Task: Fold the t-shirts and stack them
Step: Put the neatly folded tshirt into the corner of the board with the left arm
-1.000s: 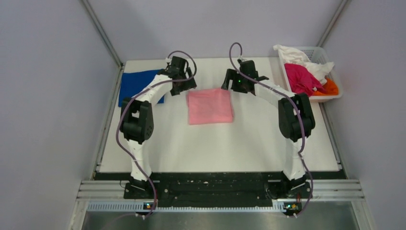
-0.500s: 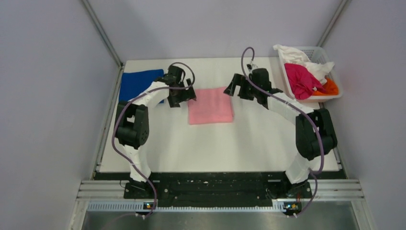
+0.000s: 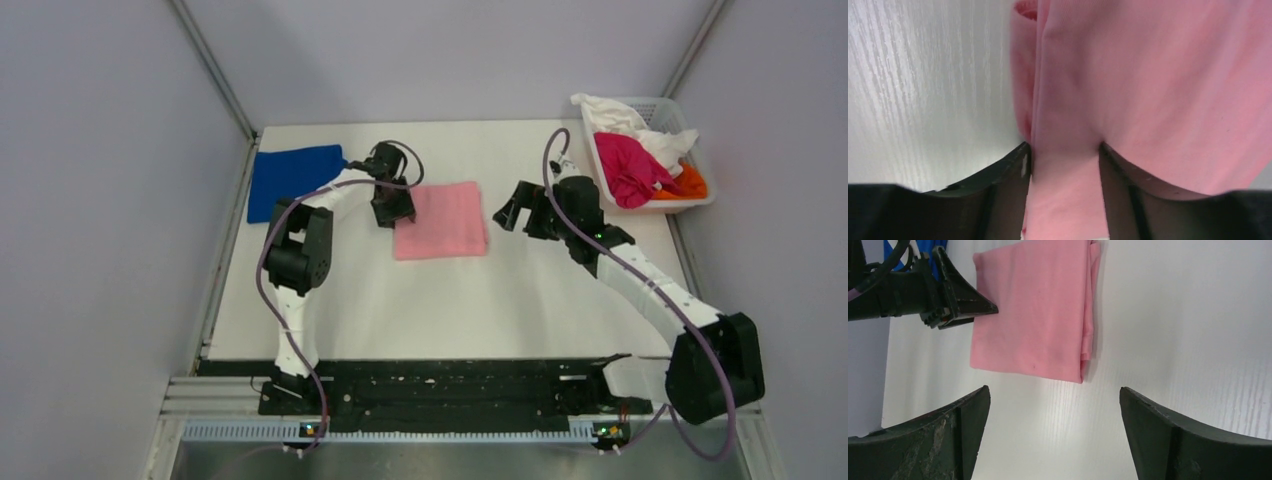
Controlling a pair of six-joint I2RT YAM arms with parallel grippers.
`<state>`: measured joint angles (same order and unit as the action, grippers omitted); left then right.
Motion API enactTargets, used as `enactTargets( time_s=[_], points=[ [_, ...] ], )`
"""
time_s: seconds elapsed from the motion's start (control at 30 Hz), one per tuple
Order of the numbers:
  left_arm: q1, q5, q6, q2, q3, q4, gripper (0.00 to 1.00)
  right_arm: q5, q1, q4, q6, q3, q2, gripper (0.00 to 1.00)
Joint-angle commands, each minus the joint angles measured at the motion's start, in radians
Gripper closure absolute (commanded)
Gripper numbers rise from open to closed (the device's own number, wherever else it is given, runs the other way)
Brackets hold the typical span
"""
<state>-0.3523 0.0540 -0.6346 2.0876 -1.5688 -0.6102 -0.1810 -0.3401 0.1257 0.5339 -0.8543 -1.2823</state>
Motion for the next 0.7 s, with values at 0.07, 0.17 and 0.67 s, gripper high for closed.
enactTargets(
  time_s=[0.07,0.17,0.67],
  points=[
    [-0.034,-0.125,0.002,0.119,-0.132,-0.105,0.75,0.076,-0.001,0.05,-0.022,0.05,0.141,0.01],
    [-0.062,-0.265,0.025,0.139,-0.207,-0.188,1.0,0.105,0.003,0.075,-0.037,0.056,0.172,0.01],
    [-0.01,-0.915,0.427,0.137,-0.463,-0.116,1.0,0.167,0.006,0.086,-0.099,0.065,0.216,0.01]
  ],
)
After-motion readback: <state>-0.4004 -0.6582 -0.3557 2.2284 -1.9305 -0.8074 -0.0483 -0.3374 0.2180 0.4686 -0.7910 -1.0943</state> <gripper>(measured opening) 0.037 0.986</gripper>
